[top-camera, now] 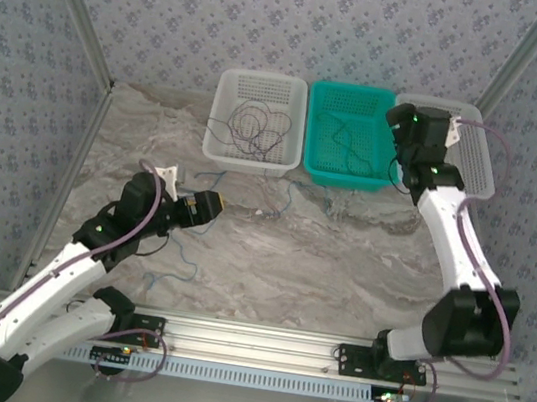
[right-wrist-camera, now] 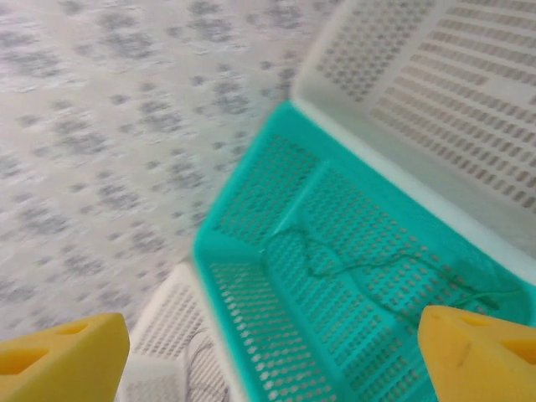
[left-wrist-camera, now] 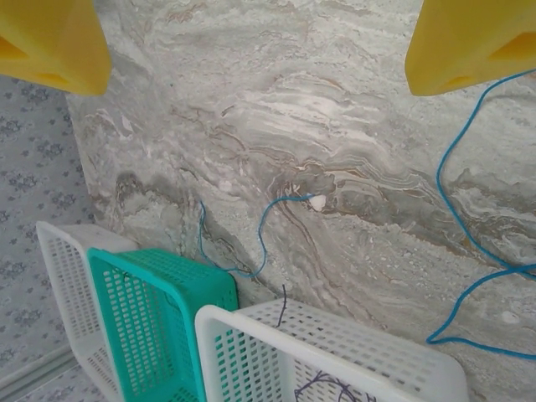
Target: Untangle the cables
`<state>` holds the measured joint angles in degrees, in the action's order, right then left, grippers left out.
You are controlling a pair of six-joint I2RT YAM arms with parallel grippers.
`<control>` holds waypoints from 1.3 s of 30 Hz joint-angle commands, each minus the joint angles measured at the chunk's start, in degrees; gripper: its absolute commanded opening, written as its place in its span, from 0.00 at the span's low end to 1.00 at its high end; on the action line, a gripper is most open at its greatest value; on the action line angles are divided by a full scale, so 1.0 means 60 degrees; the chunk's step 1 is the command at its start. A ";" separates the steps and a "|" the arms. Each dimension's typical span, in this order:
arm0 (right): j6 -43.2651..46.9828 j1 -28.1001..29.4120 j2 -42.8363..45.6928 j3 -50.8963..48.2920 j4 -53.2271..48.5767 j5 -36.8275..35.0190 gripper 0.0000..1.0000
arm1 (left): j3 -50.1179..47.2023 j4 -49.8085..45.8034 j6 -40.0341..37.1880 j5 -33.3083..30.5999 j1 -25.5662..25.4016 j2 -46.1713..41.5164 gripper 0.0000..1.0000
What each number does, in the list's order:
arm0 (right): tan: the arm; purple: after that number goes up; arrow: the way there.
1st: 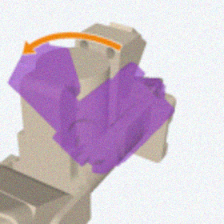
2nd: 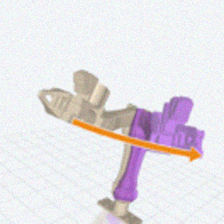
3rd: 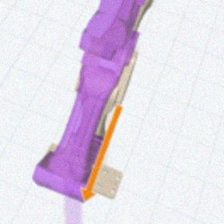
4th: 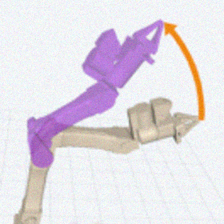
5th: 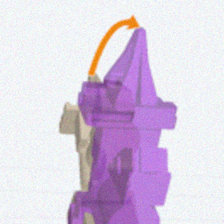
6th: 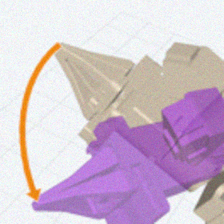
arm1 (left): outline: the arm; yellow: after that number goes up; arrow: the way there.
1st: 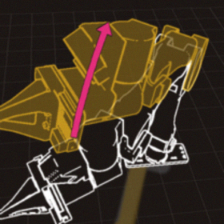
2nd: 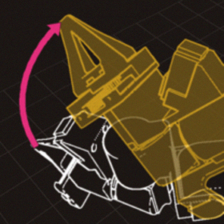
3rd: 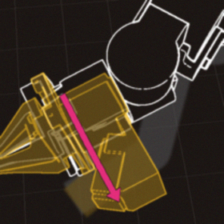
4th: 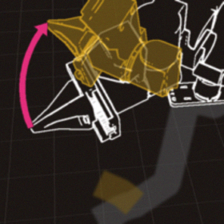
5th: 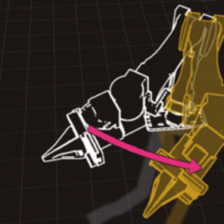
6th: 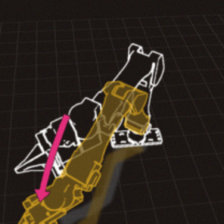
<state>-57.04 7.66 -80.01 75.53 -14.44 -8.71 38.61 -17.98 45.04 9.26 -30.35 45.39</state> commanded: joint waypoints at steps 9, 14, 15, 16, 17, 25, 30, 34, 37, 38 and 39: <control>0.3803 0.3818 0.1009 -0.2198 -0.0662 -0.0081 0.87 | 0.0485 0.1565 -0.1013 0.1371 -0.0655 0.1074 0.91; 0.3102 0.5095 -0.0465 -0.2524 -0.0612 -0.1282 0.84 | 0.0692 0.1609 -0.1170 0.1255 -0.0724 0.1231 0.91; 0.3013 0.5309 -0.0834 -0.2524 -0.0606 -0.1627 0.83 | 0.0699 0.1555 -0.1180 0.1217 -0.0716 0.1196 0.91; 0.2949 0.5450 -0.1214 -0.2478 -0.0596 -0.1873 0.83 | 0.0686 0.1485 -0.1176 0.1161 -0.0724 0.1129 0.91; 0.2942 0.5528 -0.1563 -0.2432 -0.0524 -0.2023 0.82 | 0.0647 0.1449 -0.1172 0.1140 -0.0726 0.1052 0.91; 0.2252 0.5736 -0.4394 -0.1292 -0.0942 -0.2227 0.72 | 0.0282 0.0984 -0.1047 0.0834 -0.0729 0.0277 0.91; 0.2261 0.5838 -0.5102 -0.0810 -0.0858 -0.2242 0.70 | 0.0215 0.0855 -0.1076 0.0735 -0.0738 0.0025 0.92; 0.2256 0.5847 -0.5365 -0.0694 -0.0853 -0.2450 0.69 | 0.0172 0.0930 -0.1068 0.0754 -0.0736 0.0050 0.92; 0.2350 0.5872 -0.5772 -0.0509 -0.0878 -0.2660 0.64 | 0.0125 0.1069 -0.1039 0.0765 -0.0734 0.0089 0.92; 0.2352 0.5868 -0.5908 -0.0422 -0.0924 -0.2664 0.60 | 0.0134 0.1084 -0.1031 0.0772 -0.0733 0.0117 0.92; 0.2357 0.5864 -0.6052 -0.0333 -0.1002 -0.2601 0.55 | 0.0133 0.1056 -0.1042 0.0790 -0.0736 0.0143 0.92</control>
<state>-42.26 42.52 -113.54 71.61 -18.63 -22.22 39.94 -12.21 39.46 14.11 -34.30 46.17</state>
